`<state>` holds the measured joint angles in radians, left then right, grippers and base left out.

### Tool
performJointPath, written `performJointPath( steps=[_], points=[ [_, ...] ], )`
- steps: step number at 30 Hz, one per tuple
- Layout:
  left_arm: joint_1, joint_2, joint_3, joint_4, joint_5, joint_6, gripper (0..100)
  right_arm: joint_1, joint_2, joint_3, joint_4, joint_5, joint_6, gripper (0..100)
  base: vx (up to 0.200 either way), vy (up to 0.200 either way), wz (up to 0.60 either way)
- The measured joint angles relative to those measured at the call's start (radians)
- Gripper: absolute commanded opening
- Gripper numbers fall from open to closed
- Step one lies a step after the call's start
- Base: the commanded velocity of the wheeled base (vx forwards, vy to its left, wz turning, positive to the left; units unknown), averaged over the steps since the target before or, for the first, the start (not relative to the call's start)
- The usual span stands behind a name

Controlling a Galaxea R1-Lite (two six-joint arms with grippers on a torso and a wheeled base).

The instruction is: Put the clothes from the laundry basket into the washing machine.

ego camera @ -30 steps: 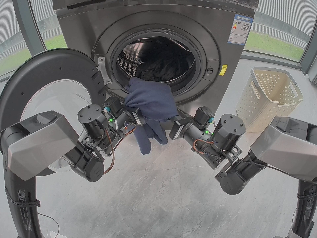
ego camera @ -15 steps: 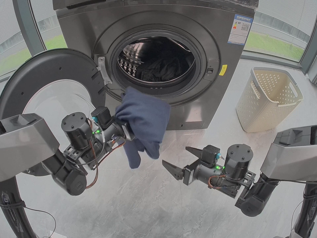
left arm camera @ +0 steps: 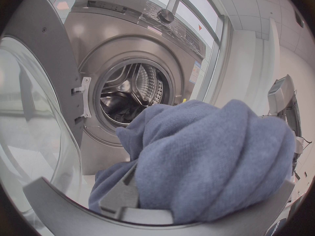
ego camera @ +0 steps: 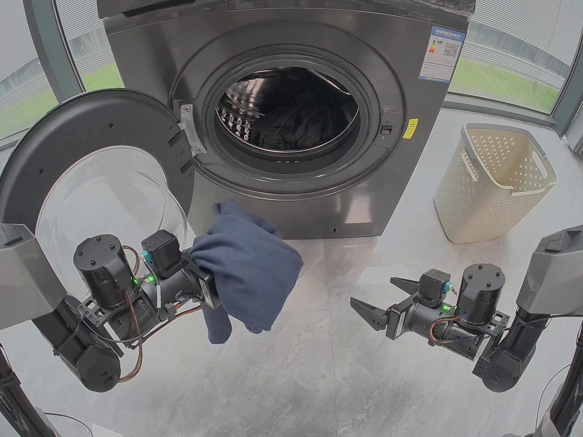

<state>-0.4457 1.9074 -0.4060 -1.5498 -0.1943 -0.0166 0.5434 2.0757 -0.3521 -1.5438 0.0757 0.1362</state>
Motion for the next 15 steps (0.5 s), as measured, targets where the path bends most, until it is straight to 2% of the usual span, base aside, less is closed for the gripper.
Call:
performJointPath(
  steps=[3, 8, 15],
  points=[
    [-0.007, -0.006, 0.015, 0.000, -0.011, -0.001, 0, -0.011, -0.006, 0.003, -0.001, -0.005, 0.002, 100, 0.200, 0.000, 0.00],
    [-0.026, -0.008, 0.024, -0.001, -0.006, 0.007, 0, -0.018, -0.011, 0.004, -0.001, -0.020, 0.006, 100, 0.200, 0.000, 0.00],
    [-0.041, -0.007, 0.029, 0.000, -0.006, 0.005, 0, -0.019, -0.018, 0.006, 0.000, -0.025, 0.012, 100, 0.200, 0.000, 0.00]
  ],
)
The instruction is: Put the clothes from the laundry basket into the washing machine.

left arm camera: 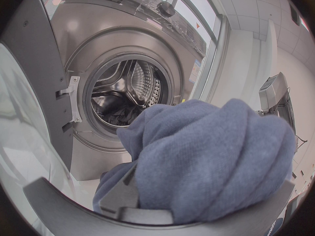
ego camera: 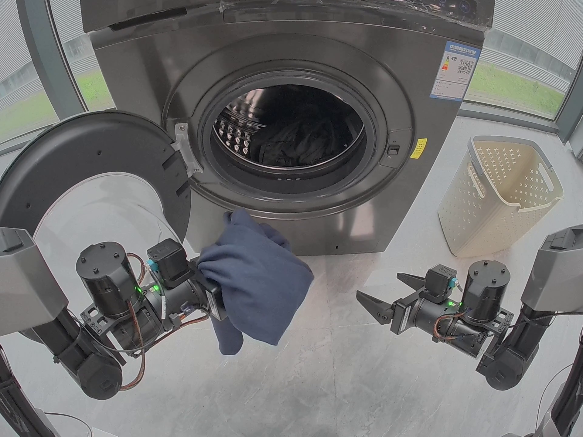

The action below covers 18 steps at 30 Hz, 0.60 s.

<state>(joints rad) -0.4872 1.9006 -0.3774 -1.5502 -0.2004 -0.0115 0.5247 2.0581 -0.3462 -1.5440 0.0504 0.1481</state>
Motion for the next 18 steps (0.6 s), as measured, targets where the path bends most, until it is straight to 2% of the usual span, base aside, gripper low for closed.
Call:
performJointPath(
  steps=[15, 18],
  points=[
    [-0.033, 0.006, -0.003, 0.000, 0.001, -0.010, 0, 0.015, -0.014, 0.010, 0.001, -0.002, 0.000, 100, 0.200, 0.000, 0.00],
    [-0.042, 0.011, -0.006, -0.001, 0.001, -0.011, 0, 0.019, -0.015, 0.020, 0.003, -0.001, 0.000, 100, 0.000, 0.000, 0.00]
  ],
)
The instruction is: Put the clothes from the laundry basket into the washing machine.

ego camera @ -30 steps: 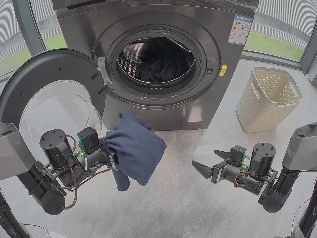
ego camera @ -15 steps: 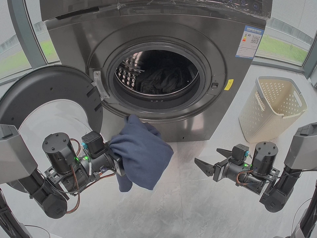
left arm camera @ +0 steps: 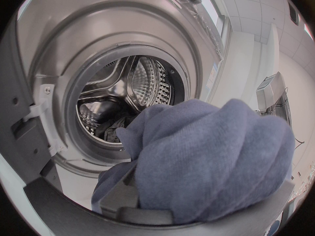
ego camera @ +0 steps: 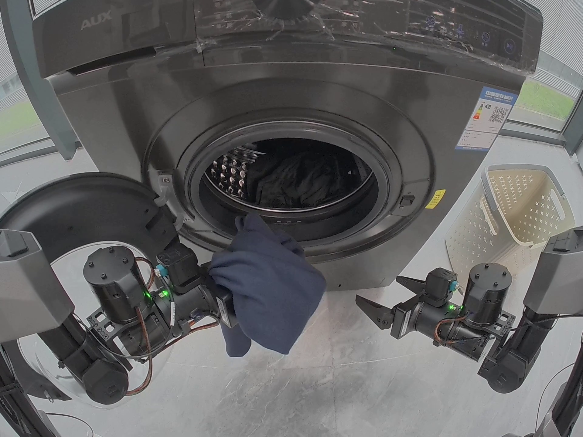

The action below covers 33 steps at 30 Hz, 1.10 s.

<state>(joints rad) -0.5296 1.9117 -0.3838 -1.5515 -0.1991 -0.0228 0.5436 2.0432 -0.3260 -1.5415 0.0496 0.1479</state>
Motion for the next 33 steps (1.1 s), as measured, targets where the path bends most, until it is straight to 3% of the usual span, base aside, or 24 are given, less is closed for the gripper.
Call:
performJointPath(
  steps=[3, 8, 13, 18, 33],
  points=[
    [-0.012, 0.006, -0.007, -0.001, 0.001, -0.009, 0, 0.006, -0.001, 0.006, 0.000, 0.000, 0.000, 100, 0.000, 0.000, 0.00],
    [-0.057, 0.035, -0.074, 0.000, 0.033, -0.052, 0, 0.021, -0.005, 0.010, 0.000, 0.000, 0.000, 100, 0.000, 0.000, 0.00],
    [-0.078, 0.115, -0.267, 0.003, 0.111, -0.071, 0, 0.035, -0.013, 0.020, 0.000, 0.000, 0.000, 100, 0.000, 0.000, 0.00],
    [-0.073, 0.225, -0.487, 0.033, 0.158, -0.082, 0, 0.047, -0.025, 0.028, 0.000, 0.000, 0.000, 100, 0.000, 0.000, 0.00],
    [-0.005, 0.500, -1.013, 0.290, 0.210, -0.100, 0, 0.065, -0.048, 0.033, 0.000, 0.000, -0.001, 100, 0.000, 0.000, 0.00]
  ],
)
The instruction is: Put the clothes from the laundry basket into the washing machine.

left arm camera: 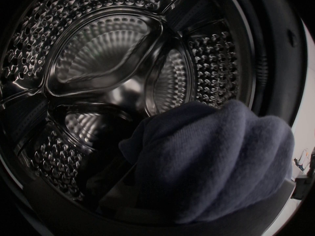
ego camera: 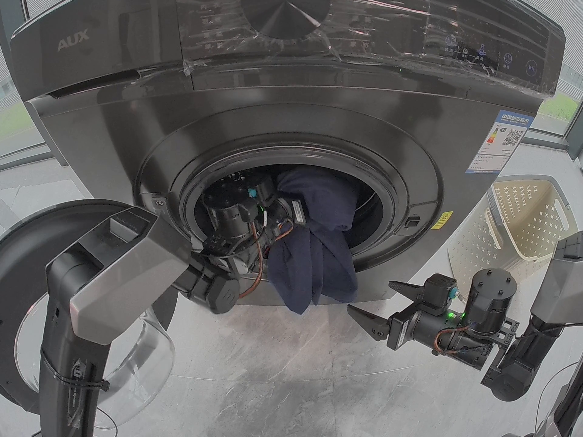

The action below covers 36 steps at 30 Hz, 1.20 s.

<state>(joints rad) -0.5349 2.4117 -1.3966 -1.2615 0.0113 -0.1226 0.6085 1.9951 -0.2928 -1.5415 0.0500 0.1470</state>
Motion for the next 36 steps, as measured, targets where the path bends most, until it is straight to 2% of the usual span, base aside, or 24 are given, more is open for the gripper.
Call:
performJointPath(
  steps=[8, 11, 12, 13, 19, 23, 30, 36],
  points=[
    [0.037, 0.107, -0.386, 0.200, 0.044, -0.017, 0, 0.002, -0.001, 0.001, 0.000, 0.000, 0.000, 100, 0.000, 0.000, 0.00],
    [0.050, 0.142, -0.490, 0.297, 0.066, -0.041, 0, 0.002, -0.001, 0.001, 0.000, 0.000, 0.000, 100, 0.000, 0.000, 0.00],
    [0.056, 0.158, -0.529, 0.329, 0.075, -0.059, 0, 0.003, 0.000, 0.001, 0.000, 0.000, 0.000, 100, 0.000, 0.000, 0.00],
    [0.060, 0.166, -0.549, 0.339, 0.079, -0.066, 100, 0.003, 0.000, 0.001, 0.000, 0.000, 0.000, 100, 0.000, 0.000, 0.00],
    [0.073, 0.192, -0.596, 0.357, 0.101, -0.084, 100, 0.007, 0.002, 0.002, 0.000, 0.000, 0.000, 100, 0.000, 0.000, 0.00],
    [0.072, 0.185, -0.574, 0.378, 0.103, -0.099, 100, 0.009, 0.003, 0.001, 0.000, 0.000, 0.000, 100, 0.000, 0.000, 0.00],
    [0.061, 0.130, -0.381, 0.447, 0.087, -0.107, 100, 0.009, 0.005, 0.000, 0.000, 0.000, 0.000, 100, 0.000, 0.000, 0.00],
    [0.034, 0.078, -0.229, 0.514, 0.025, -0.097, 100, 0.011, 0.005, -0.003, 0.000, 0.000, 0.000, 100, 0.000, 0.000, 0.00]
  ],
)
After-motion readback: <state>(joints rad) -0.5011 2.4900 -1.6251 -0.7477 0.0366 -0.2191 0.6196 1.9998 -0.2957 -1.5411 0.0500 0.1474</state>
